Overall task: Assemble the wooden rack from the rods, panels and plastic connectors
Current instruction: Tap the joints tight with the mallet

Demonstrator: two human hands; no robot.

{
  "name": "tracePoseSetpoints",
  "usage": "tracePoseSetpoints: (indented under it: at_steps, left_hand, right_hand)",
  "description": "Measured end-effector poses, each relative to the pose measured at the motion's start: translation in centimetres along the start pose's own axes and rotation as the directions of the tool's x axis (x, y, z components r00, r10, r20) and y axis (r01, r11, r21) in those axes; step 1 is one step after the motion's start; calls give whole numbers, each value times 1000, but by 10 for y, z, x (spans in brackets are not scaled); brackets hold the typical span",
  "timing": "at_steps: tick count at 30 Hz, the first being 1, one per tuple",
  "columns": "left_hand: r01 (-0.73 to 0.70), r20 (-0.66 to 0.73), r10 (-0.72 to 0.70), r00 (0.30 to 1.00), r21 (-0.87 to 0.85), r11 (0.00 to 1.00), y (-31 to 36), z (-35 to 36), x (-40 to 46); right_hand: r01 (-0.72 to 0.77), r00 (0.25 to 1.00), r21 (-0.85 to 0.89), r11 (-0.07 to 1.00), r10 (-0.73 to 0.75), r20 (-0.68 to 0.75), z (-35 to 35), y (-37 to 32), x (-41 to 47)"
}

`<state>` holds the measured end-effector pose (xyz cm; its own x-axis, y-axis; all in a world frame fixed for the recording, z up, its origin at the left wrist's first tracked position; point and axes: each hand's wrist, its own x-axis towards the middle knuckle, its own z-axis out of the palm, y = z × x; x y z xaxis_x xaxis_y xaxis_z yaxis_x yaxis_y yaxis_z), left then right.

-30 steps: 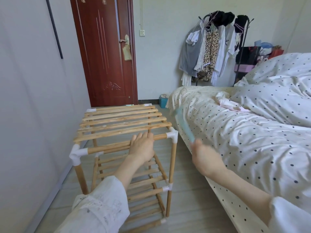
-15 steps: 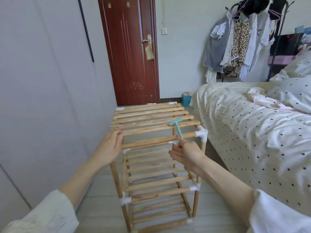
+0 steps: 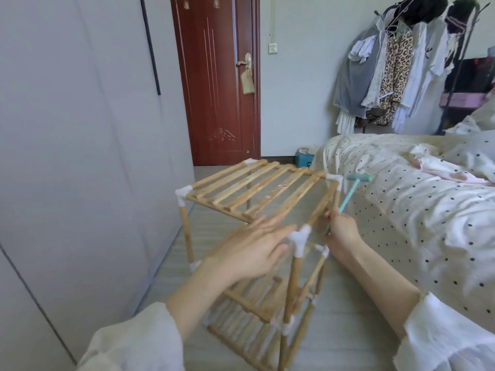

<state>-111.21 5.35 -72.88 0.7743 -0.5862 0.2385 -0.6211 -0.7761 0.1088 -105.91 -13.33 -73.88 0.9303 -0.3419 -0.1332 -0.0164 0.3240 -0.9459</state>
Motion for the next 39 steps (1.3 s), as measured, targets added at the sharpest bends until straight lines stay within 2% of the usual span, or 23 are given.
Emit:
tracePoseSetpoints:
  at_steps: [2,4,8,10,12,14,16,17,18,20,21,22,24,26,28,29,30,31,33,34,35,37,39]
  left_hand:
    - [26,-7,-26,1000,77,997,-9,6,8]
    - [146,63,-153,986,105,984,-19,12,12]
    - [198,20,-209,978,244,949,-15,27,27]
    - [201,-33,-199,979,258,945,-7,33,36]
    - [219,-72,-207,976,255,942,-3,40,41]
    - [239,-98,-222,970,238,941,-4,46,42]
    - [243,-111,-224,968,205,948,-4,49,42]
    - [240,-114,-221,969,191,952,-5,48,42]
    - [238,-111,-221,969,180,954,-5,48,42]
    - [242,-85,-231,969,161,957,-5,47,42]
    - [247,-78,-238,968,155,956,-5,48,42]
    - [249,-82,-239,968,156,956,-5,48,42]
    - [250,-85,-239,967,156,956,-7,47,44]
    - [247,-69,-239,969,156,956,-7,46,44]
    - [251,-60,-245,968,156,955,-6,45,44]
    - [254,-53,-249,967,152,955,-5,45,44]
    - [256,-52,-251,967,150,955,-5,45,44]
    - [259,-58,-253,966,149,954,-5,45,45]
    - [257,-53,-252,966,148,955,-4,45,45]
    - [254,-49,-249,967,150,956,-4,44,45]
    - [253,-47,-249,967,152,955,-4,44,45]
    - [256,-39,-253,967,143,956,-4,43,43]
    - [255,-44,-251,967,135,957,-4,43,43]
  right_hand:
    - [17,999,-136,991,-11,41,-23,1,-1]
    - [81,996,-346,935,-67,51,-45,-3,-5]
    - [207,967,-836,509,-238,94,-84,-18,-10]
    - [258,956,-885,387,-236,176,-97,-28,-13]
    - [345,919,-877,334,-310,243,-101,-47,-21]
    - [450,826,-825,341,-509,240,-103,-68,-30]
    - [548,690,-740,390,-711,136,-106,-74,-44]
    - [545,681,-741,392,-723,118,-109,-66,-45]
    - [495,737,-784,375,-659,151,-111,-55,-46]
    - [323,923,-908,267,-300,240,-115,-28,-43]
    - [276,947,-929,245,-235,219,-118,-24,-39]
    - [249,950,-930,271,-255,180,-118,-30,-36]
    - [351,862,-819,453,-498,94,-111,-48,-42]
    - [389,816,-805,448,-574,74,-106,-44,-46]
    - [280,935,-896,344,-311,173,-103,-22,-50]
    - [235,958,-915,328,-239,160,-104,-16,-49]
    - [223,959,-912,343,-246,142,-105,-19,-45]
    - [240,943,-869,433,-316,103,-103,-29,-40]
    - [357,840,-762,541,-542,9,-97,-45,-45]
    - [368,823,-759,537,-568,-3,-94,-45,-47]
    - [313,869,-809,498,-494,32,-94,-39,-48]
    - [158,974,-916,369,-209,84,-101,-17,-48]
    - [142,969,-908,395,-243,46,-106,-23,-41]
